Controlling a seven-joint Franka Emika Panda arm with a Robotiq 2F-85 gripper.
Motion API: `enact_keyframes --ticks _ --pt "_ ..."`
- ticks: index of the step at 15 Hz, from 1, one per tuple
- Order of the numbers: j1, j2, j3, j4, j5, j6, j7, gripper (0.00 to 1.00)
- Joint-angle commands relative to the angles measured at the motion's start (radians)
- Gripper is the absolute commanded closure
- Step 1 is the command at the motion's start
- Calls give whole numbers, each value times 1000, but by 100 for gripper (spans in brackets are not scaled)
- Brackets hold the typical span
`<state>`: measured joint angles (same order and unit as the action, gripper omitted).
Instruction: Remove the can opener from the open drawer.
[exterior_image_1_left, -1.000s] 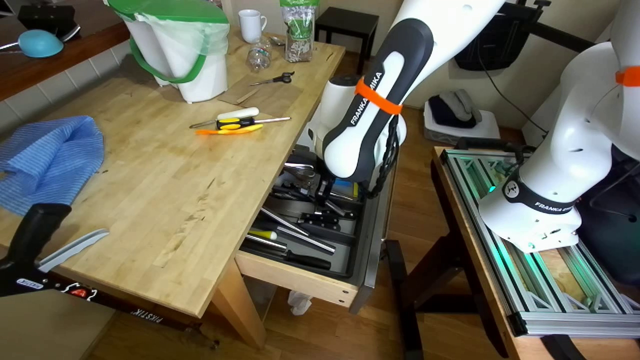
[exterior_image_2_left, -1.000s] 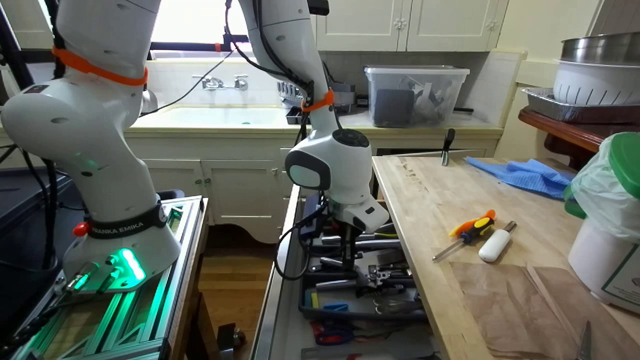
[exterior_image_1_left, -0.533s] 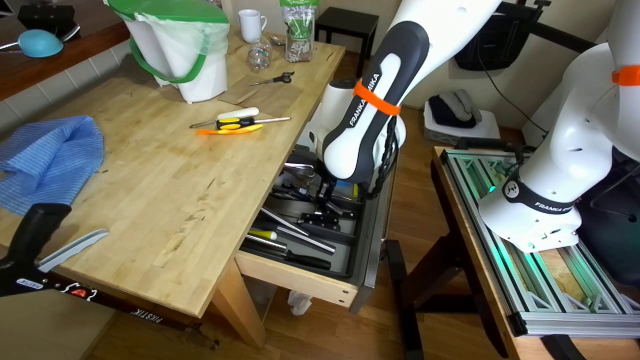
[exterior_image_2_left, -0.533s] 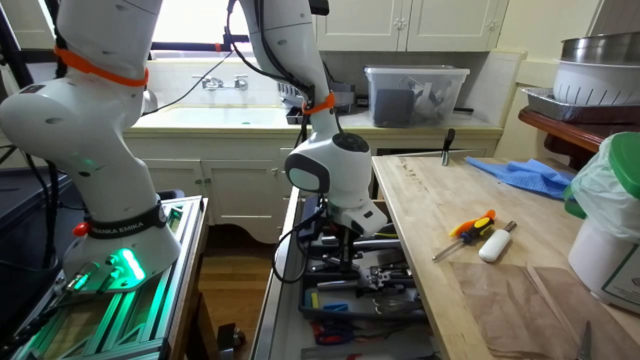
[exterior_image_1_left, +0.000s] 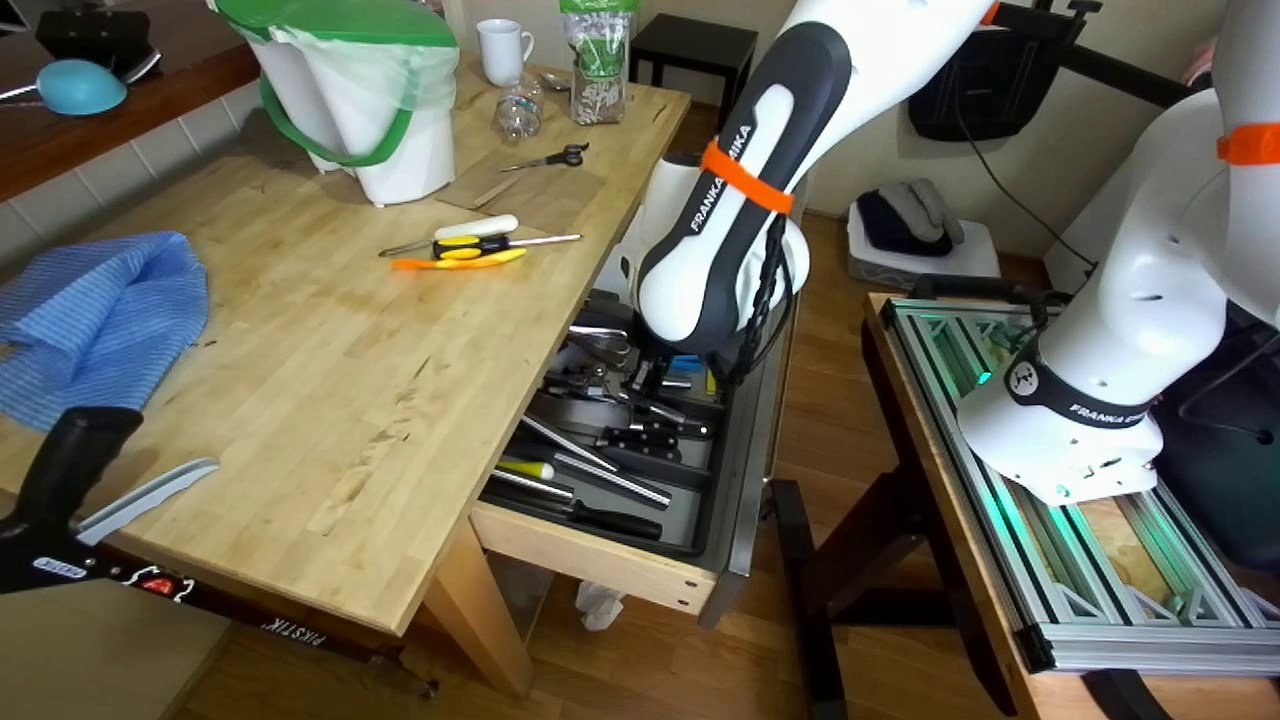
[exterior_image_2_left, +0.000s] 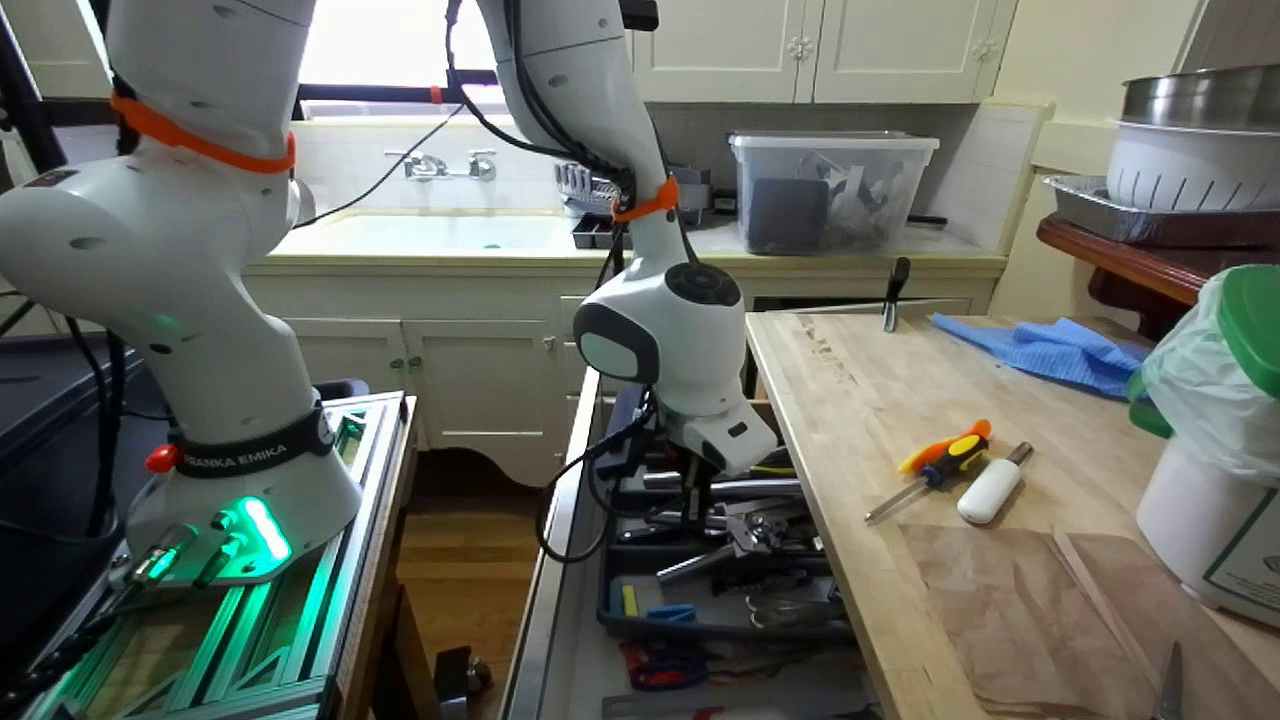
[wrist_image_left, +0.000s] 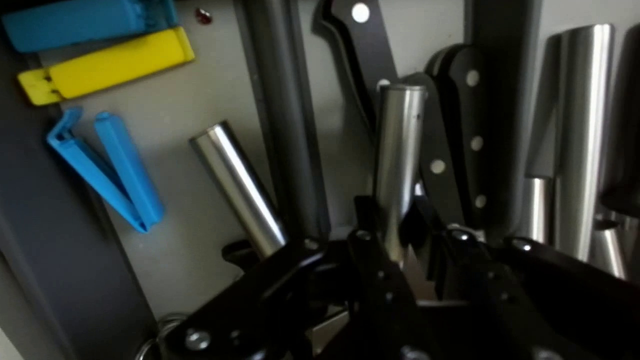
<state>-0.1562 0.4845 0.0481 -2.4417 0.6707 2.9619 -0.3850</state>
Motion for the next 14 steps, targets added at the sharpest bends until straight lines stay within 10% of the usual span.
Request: enact_keyframes --ticks 1,7,12,14 --pt "-169 -160 177 -46 190 -18 -105 94" --pt "-367 -360 352 -75 635 -247 -410 94" --pt "-423 -410 299 -136 700 -617 -537 94" --pt "-262 -438 94 -152 679 -791 -550 94"
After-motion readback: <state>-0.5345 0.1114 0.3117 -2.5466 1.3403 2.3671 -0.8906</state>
